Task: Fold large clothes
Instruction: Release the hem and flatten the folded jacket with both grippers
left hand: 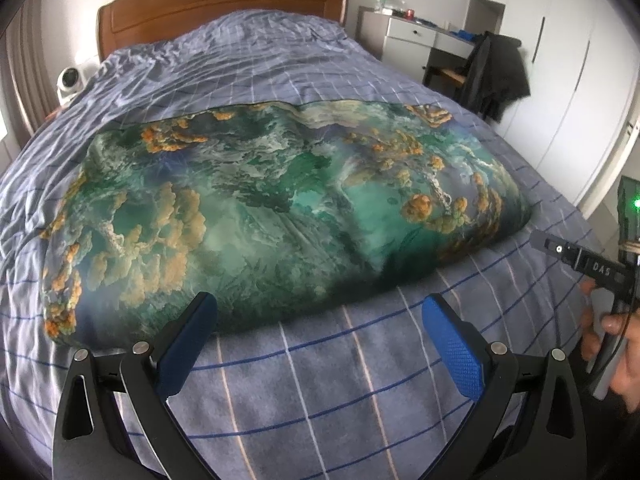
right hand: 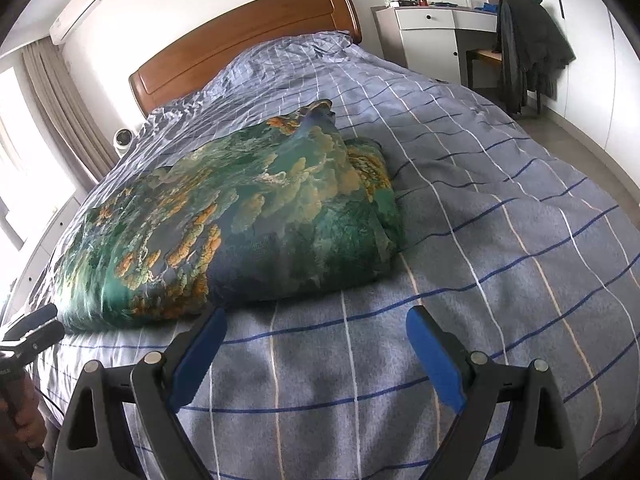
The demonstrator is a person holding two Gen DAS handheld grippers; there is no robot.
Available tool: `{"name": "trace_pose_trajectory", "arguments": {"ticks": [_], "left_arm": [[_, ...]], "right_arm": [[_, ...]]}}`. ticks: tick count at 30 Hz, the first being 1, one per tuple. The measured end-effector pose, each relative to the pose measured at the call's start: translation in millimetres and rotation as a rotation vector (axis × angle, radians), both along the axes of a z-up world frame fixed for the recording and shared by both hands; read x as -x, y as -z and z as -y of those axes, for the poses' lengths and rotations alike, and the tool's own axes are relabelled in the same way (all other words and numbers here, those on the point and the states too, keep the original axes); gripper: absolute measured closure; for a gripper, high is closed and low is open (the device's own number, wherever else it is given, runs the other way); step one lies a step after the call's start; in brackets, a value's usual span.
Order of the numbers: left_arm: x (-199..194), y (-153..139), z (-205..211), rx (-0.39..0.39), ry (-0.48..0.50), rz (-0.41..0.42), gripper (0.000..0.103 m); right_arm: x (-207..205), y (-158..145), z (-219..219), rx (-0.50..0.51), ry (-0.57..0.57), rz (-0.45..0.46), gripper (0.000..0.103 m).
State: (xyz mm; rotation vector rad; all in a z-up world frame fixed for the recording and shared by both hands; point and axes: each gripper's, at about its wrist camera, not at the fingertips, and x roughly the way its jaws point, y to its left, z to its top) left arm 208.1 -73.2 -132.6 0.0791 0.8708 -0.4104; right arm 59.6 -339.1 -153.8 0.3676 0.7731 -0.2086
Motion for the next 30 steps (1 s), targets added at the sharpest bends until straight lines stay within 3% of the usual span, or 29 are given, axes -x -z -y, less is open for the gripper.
{"name": "trace_pose_trajectory", "arguments": {"ticks": [14, 22, 30], "left_arm": [[-2, -3, -3, 0.019, -0.011, -0.005, 0.001], [-16, -10, 8, 0.017, 0.017, 0.022, 0.001], [-44, 8, 48, -0.034, 0.084, 0.003, 0.001]], "right_arm": [[-1, 2, 0, -0.013, 0.0, -0.002, 0.01], [-6, -13, 27, -0.06, 0.041, 0.031, 0.01], [-38, -7, 76, -0.281, 0.048, 0.043, 0.01]]}}
